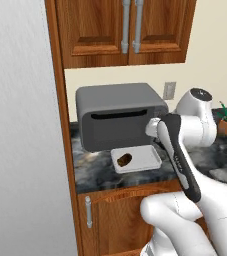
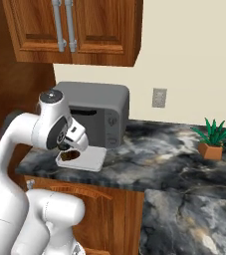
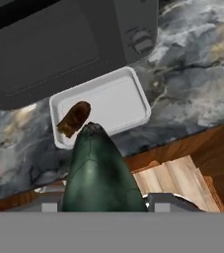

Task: Take the eggplant and sweet potato out of the freezer and place them in the tupperware container on the counter. Then put the tupperware containing the vegetables back in the freezer.

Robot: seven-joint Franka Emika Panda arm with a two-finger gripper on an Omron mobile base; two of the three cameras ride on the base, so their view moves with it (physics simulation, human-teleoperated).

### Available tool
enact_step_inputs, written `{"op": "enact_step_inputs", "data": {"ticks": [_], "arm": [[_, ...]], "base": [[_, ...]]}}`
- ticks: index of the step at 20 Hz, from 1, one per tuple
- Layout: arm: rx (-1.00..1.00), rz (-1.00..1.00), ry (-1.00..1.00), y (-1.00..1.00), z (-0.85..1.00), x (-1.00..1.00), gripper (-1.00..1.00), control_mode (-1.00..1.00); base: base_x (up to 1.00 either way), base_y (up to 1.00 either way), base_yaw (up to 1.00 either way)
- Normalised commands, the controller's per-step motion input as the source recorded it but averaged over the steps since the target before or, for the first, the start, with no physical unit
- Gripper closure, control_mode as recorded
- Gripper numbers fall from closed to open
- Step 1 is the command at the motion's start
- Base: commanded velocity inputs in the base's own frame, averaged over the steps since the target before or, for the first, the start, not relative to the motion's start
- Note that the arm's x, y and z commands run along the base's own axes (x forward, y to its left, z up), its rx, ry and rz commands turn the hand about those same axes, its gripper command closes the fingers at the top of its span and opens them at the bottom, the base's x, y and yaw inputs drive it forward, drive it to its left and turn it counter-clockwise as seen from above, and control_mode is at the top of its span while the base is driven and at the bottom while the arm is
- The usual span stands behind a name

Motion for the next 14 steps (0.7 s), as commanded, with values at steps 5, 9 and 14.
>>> {"op": "enact_step_inputs", "data": {"ticks": [5, 9, 14], "arm": [[-0.02, 0.01, 0.01, 0.01, -0.99, 0.74, 1.00, -1.00], [-0.06, 0.00, 0.00, 0.13, -0.85, 0.51, 1.00, -1.00], [-0.01, 0.00, 0.00, 0.10, -0.43, 0.76, 1.00, -1.00]], "base": [[0.00, 0.00, 0.00], [0.00, 0.00, 0.00], [0.00, 0.00, 0.00]]}}
